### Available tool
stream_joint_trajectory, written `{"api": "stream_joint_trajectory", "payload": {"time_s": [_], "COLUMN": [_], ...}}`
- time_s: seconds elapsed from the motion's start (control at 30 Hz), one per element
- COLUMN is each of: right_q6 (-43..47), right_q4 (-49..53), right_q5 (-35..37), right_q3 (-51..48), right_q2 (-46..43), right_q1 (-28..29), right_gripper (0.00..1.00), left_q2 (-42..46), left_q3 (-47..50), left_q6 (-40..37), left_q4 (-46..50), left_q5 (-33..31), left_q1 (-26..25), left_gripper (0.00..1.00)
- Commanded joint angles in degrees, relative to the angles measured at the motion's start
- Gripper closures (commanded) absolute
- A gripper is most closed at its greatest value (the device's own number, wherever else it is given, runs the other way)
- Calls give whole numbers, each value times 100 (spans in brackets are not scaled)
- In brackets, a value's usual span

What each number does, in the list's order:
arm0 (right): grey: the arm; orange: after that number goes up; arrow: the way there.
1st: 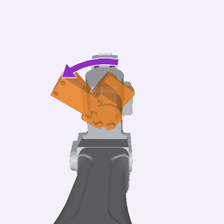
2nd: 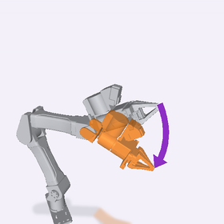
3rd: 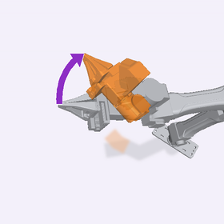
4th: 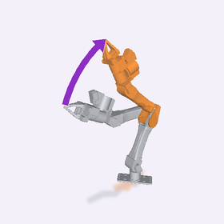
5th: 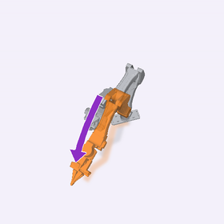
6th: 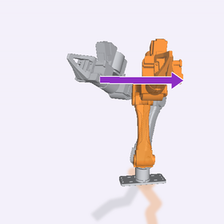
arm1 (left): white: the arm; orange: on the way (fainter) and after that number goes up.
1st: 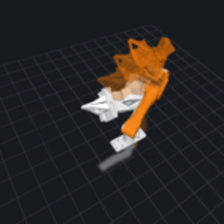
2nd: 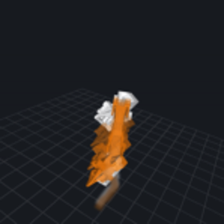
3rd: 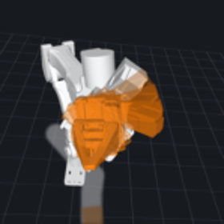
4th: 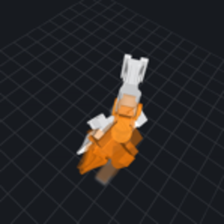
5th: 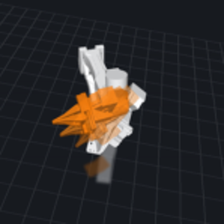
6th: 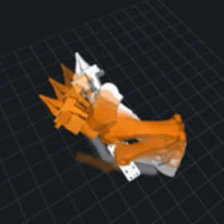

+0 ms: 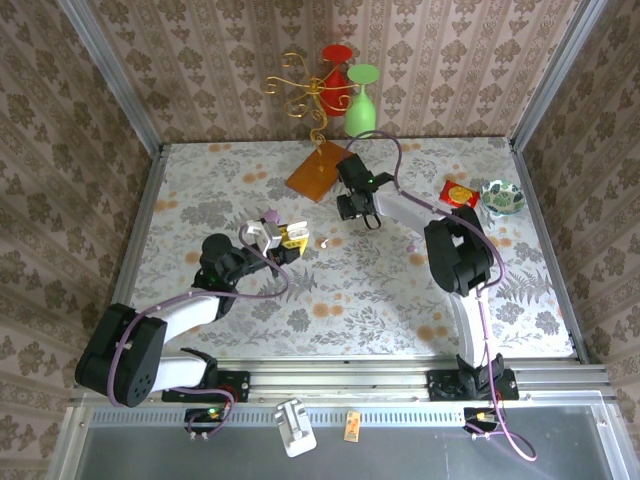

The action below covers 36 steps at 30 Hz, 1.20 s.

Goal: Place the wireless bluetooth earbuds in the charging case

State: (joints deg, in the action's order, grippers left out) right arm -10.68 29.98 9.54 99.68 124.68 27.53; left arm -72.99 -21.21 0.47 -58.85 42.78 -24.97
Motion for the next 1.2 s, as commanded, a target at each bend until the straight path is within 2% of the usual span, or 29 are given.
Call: {"api": "stream_joint_trajectory", "payload": {"time_s": [0.0, 0.27, 0.57, 0.73, 0.97, 1.17], "right_q6": [66, 114, 456, 514, 521, 576], "right_q4": [215, 377, 645, 820, 1040, 1105], "right_q5": [-154, 71, 453, 347, 299, 349], "right_q3": [547, 1221, 1567, 1745, 1915, 1759], "right_q2": [411, 1067, 1365, 1542, 1632, 1478], "right_q1": [-71, -245, -257, -260, -267, -274], "right_gripper": [52, 52, 50, 56, 72, 69], "left_q2": [112, 144, 109, 118, 188, 277], "left_q3": [98, 109, 100, 100, 135, 144], "left_q6": [135, 129, 151, 153, 170, 162], "left_q4": [-231, -189, -228, -232, -228, -172], "left_q5": [-38, -10, -7, 2, -1, -2], "left_q1": [79, 133, 142, 139, 139, 140], "left_gripper": [100, 100, 100, 100, 100, 100]}}
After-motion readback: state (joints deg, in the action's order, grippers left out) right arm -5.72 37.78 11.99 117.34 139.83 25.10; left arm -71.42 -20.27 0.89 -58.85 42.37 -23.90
